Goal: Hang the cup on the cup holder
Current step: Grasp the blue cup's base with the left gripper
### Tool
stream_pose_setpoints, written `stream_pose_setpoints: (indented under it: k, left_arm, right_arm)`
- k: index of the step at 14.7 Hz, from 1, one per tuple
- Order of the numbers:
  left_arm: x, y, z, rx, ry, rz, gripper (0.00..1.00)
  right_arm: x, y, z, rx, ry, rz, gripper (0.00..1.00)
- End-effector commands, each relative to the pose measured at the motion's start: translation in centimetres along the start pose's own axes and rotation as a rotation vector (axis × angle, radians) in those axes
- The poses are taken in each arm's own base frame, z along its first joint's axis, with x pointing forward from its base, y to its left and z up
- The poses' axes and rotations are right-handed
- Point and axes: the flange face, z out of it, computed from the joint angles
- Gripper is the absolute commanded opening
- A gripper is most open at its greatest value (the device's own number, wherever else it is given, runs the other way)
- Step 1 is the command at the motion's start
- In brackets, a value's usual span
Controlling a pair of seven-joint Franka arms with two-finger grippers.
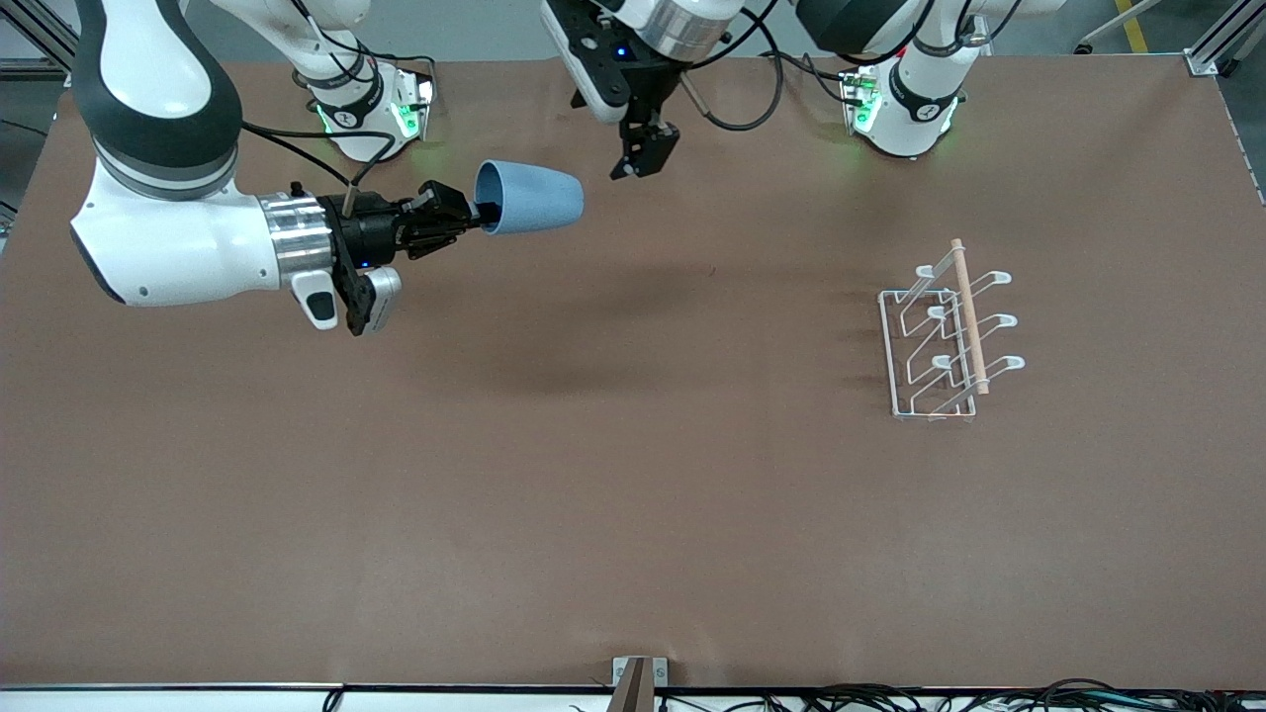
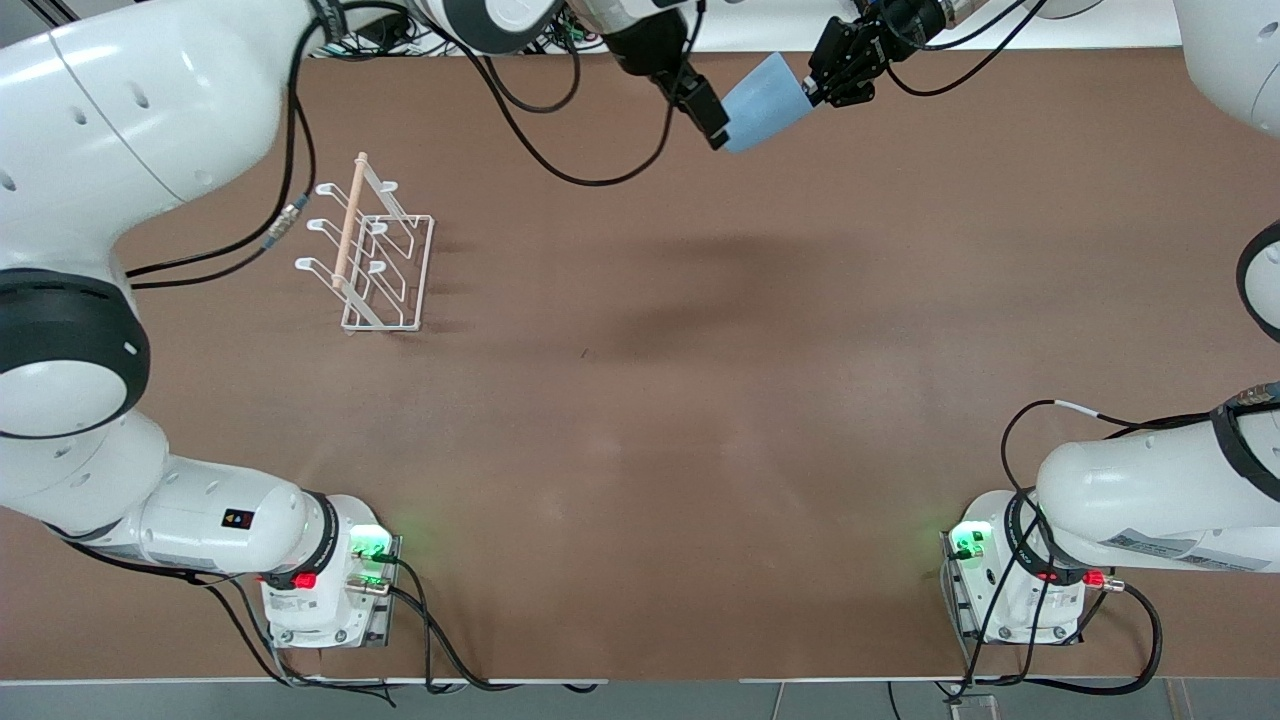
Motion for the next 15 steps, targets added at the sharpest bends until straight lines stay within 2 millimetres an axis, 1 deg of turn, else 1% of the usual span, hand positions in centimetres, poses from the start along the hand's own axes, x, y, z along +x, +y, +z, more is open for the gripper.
stream_pose_setpoints:
  k: [1,2,4,6,7,9,11,12,14,15]
  left_arm:
    - [1.0,0.2,1.8,0.019,0.023,0.069,1.0]
    - [1.1,0.4,2.4,0.014,0.018,0.076,1.0]
    - [1.7,0.7,3.0,0.04,0.061,0.105,1.0]
    - [1.9,-0.2,4.0,0.086,0.057,0.137,1.0]
    - [2.0,-0.2,4.0,0.096,0.064,0.145,1.0]
    - [2.2,-0.5,4.3,0.097,0.082,0.145,1.0]
    - [2.4,0.2,5.2,0.079,0.097,0.146,1.0]
    - [2.4,0.1,5.7,0.072,0.096,0.136,1.0]
    - [2.5,-0.1,5.8,0.071,0.106,0.137,1.0]
    - [2.6,-0.4,6.1,0.066,0.115,0.144,1.0]
  right_arm:
    - [0.1,-0.6,0.3,0.032,-0.013,-0.015,0.0]
    - [0.2,-0.8,0.8,0.031,-0.021,-0.018,0.01]
    - [0.0,-1.0,1.0,0.032,-0.035,-0.019,0.02]
    - [-0.2,-1.1,1.1,0.034,-0.048,-0.022,0.02]
    - [-0.3,-1.1,1.2,0.035,-0.056,-0.021,0.02]
    - [-0.4,-1.3,1.1,0.036,-0.065,-0.026,0.02]
    - [-0.6,-1.4,1.0,0.037,-0.074,-0.027,0.02]
    - [-0.7,-1.4,1.0,0.039,-0.08,-0.025,0.02]
    - [-0.7,-1.6,1.1,0.037,-0.085,-0.024,0.04]
    - [-0.7,-2.0,0.8,0.037,-0.08,-0.03,0.04]
